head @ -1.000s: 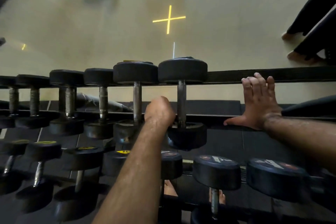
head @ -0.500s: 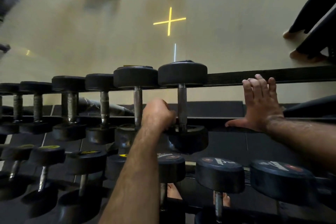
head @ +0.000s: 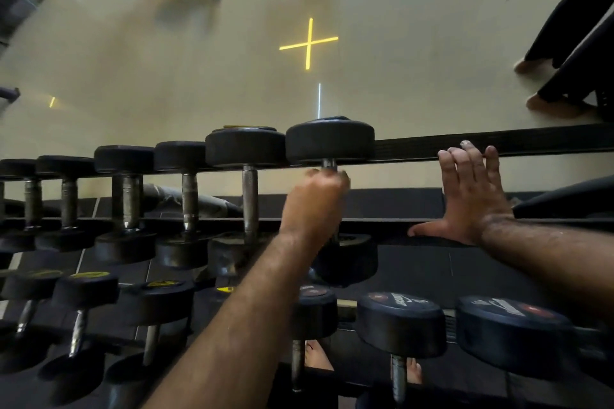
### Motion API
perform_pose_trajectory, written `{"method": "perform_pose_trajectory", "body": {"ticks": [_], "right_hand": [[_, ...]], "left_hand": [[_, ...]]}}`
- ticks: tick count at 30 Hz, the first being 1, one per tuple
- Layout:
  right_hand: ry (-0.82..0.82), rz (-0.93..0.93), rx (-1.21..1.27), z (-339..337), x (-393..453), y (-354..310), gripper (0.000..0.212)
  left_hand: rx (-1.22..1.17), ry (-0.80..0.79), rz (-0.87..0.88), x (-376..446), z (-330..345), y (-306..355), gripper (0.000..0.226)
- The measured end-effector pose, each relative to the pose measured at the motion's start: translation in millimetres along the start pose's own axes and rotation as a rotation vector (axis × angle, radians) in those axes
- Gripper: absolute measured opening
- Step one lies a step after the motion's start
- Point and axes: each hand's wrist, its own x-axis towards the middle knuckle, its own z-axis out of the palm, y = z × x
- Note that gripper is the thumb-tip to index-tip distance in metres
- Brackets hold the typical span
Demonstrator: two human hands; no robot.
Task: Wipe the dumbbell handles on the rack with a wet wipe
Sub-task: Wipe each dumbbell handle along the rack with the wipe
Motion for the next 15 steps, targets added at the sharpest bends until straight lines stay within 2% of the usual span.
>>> {"method": "perform_pose_trajectory", "body": {"ticks": [2, 3, 5, 7, 8, 9, 10, 11, 13, 14, 15], "right_hand": [[0.007, 0.002, -0.003, 1.1, 1.1, 1.3, 0.163], [0.012, 0.003, 0.0, 1.4, 2.2, 2.0, 0.162], [0.004, 0.0, 0.004, 1.2, 1.5, 1.3, 0.162], [-0.011, 0.006, 0.007, 1.1, 0.0, 0.7, 0.162], [-0.008, 0.006, 0.002, 1.3, 0.4, 0.6, 0.163], [-0.002, 0.003, -0.001, 1.0, 0.9, 0.9, 0.163], [0.004, 0.0, 0.001, 1.0, 1.2, 1.0, 0.163], [0.009, -0.003, 0.007, 1.6, 1.5, 1.3, 0.162], [0.016, -0.003, 0.011, 2.4, 1.9, 1.4, 0.162], [0.016, -0.001, 0.009, 2.2, 1.9, 1.2, 0.161], [0.009, 0.002, 0.007, 2.0, 0.8, 1.2, 0.161]], "left_hand": [[-0.021, -0.274, 0.065, -13.1, 9.0, 4.0, 0.015], [-0.068, -0.338, 0.034, -14.4, 9.0, 2.8, 0.014], [-0.102, -0.235, -0.002, -4.7, 5.5, -4.1, 0.012], [-0.038, 0.038, 0.023, 11.6, 6.3, -17.0, 0.015], [0.03, 0.106, 0.076, 15.9, 9.1, -22.8, 0.019], [0.116, 0.087, 0.16, 17.1, 14.0, -25.1, 0.023], [0.176, -0.017, 0.278, 14.1, 22.9, -27.1, 0.024], [0.207, -0.19, 0.39, 8.5, 26.1, -26.5, 0.024], [0.202, -0.558, 0.47, 2.2, 20.5, -26.4, 0.021], [0.195, -0.6, 0.457, 7.8, 14.9, -27.4, 0.02], [0.178, -0.554, 0.45, 16.2, 12.4, -29.1, 0.021]]}}
